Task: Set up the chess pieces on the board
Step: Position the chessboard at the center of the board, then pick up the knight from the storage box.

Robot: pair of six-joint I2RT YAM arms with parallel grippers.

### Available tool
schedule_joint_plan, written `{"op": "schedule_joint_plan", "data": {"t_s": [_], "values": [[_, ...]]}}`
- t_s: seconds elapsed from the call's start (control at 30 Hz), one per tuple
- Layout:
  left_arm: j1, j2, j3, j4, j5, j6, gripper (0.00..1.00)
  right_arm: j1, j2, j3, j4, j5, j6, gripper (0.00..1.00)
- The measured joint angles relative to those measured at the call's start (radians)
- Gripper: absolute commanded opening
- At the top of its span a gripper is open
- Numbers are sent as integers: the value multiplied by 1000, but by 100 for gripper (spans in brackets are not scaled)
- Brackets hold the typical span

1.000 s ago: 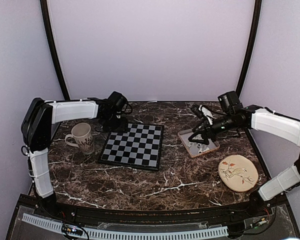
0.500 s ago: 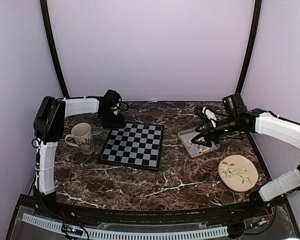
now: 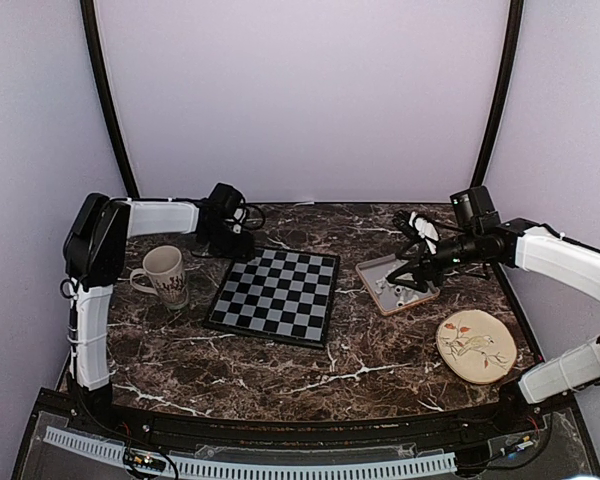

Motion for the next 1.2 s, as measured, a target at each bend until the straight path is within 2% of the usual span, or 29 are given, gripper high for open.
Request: {"op": "schedule_joint_plan", "data": {"t_s": [0.17,0.7,0.73,0.77,0.8,0.83,0.87,0.9,0.93,1.2], "values": [[-76,-56,-93,29,-3,-29,60,0,1,0,0,0,-7,75],[-264,-288,-418,-9,-16,-277,60,0,10,0,0,-1,-15,75],[-268,-292,-422,-13,-16,-282,60,0,12,0,-1,-1,-15,76],[-271,-294,-423,-18,-18,-286,60,0,13,0,-1,-1,-14,94],[-273,-297,-423,-23,-21,-288,62,0,13,0,0,0,-12,99],[-274,-300,-423,-32,-30,-288,65,0,13,0,1,3,-4,100],[-275,-305,-423,-45,-42,-287,72,0,14,0,3,13,6,100],[-276,-313,-423,-63,-60,-283,92,0,14,0,7,23,14,100],[-277,-324,-423,-84,-76,-272,98,0,14,3,9,47,32,100],[-277,-539,-360,-134,-120,-116,99,0,-5,95,-15,243,81,100]]}}
